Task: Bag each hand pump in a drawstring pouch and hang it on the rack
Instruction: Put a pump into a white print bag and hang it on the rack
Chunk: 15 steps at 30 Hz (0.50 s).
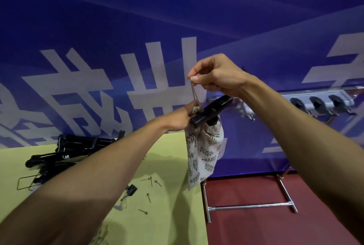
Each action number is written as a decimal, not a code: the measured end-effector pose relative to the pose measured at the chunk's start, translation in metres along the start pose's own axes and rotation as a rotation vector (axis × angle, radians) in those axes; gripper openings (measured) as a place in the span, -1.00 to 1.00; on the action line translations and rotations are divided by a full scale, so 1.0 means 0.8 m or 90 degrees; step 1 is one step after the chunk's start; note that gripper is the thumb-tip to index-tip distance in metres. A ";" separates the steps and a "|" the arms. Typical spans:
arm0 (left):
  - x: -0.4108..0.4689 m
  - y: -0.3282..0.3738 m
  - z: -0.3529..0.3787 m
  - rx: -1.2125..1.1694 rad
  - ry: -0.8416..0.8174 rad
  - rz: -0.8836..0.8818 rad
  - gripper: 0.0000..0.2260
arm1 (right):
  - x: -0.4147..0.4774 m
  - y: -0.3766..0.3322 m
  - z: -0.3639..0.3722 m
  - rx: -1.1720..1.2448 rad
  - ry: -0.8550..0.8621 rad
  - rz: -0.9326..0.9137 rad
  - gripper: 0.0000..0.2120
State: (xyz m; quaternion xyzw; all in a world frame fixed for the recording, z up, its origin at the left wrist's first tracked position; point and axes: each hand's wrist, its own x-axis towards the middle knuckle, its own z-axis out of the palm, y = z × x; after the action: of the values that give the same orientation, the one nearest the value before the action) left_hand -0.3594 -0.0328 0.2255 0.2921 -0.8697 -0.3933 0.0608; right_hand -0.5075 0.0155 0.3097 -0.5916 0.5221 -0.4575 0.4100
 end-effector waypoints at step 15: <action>0.112 0.047 0.053 -0.261 0.026 0.011 -0.91 | -0.057 0.117 -0.138 -0.120 0.013 0.149 -0.84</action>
State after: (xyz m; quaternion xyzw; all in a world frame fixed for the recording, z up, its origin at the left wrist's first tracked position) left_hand -0.4647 -0.0351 0.2125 0.2738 -0.7726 -0.5554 0.1401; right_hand -0.6387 0.0491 0.2416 -0.5576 0.6323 -0.3617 0.3980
